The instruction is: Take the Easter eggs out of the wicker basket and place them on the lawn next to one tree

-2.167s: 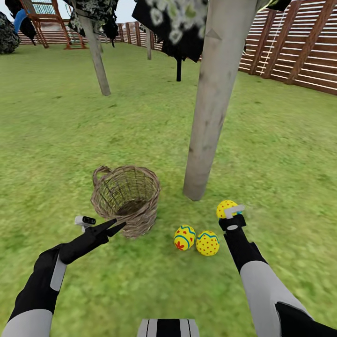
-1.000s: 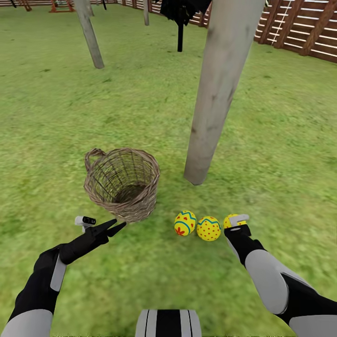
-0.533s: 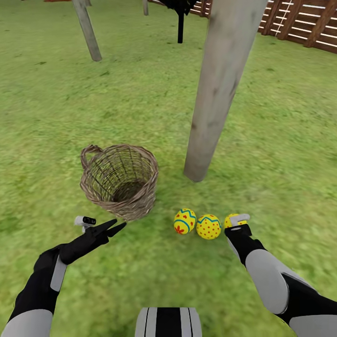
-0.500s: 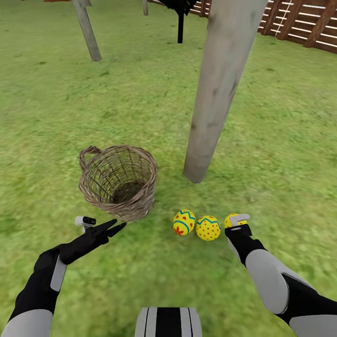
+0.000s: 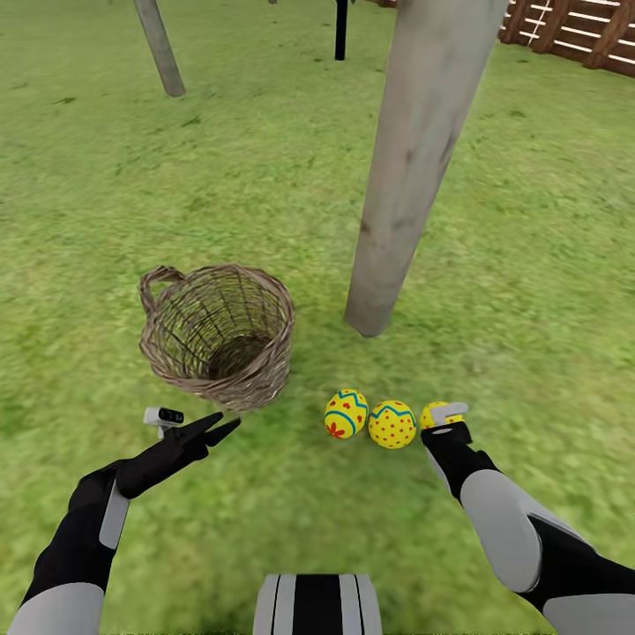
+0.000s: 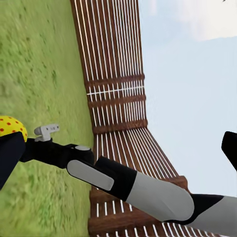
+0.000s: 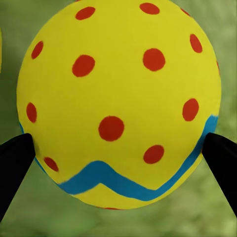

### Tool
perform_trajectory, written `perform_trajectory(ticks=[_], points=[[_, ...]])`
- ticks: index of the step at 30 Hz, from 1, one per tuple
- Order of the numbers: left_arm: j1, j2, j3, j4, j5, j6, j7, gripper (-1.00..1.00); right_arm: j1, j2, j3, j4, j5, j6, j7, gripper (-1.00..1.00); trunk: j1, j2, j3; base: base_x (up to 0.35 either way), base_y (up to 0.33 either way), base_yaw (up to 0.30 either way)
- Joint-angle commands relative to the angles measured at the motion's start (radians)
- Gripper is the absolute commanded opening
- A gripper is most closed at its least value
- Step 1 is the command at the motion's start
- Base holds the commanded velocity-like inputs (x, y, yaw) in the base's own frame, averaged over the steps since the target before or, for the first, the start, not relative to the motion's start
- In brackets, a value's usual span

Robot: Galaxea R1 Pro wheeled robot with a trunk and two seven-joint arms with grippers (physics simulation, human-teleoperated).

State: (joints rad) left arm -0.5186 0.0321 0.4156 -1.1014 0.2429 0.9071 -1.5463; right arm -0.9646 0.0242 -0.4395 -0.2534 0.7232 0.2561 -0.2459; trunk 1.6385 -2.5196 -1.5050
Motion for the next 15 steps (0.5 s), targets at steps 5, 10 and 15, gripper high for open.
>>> perform_trajectory(ticks=[5,10,15], points=[[0.000,-0.004,0.000,0.000,0.000,0.010,-0.003,1.00,-0.001,0.000,-0.004,-0.001,0.005,0.004,-0.001,-1.00,0.002,-0.001,-0.020,0.000,0.000,0.000],[0.000,-0.004,0.000,0.000,0.000,0.011,-0.004,1.00,-0.001,-0.004,-0.005,-0.004,0.004,0.006,-0.001,-1.00,0.004,-0.003,-0.039,0.000,0.000,0.000],[0.000,-0.004,0.000,0.001,0.000,0.011,-0.003,1.00,0.000,-0.003,-0.005,-0.004,0.004,0.008,-0.001,-1.00,0.005,-0.003,-0.047,0.000,0.000,0.000]])
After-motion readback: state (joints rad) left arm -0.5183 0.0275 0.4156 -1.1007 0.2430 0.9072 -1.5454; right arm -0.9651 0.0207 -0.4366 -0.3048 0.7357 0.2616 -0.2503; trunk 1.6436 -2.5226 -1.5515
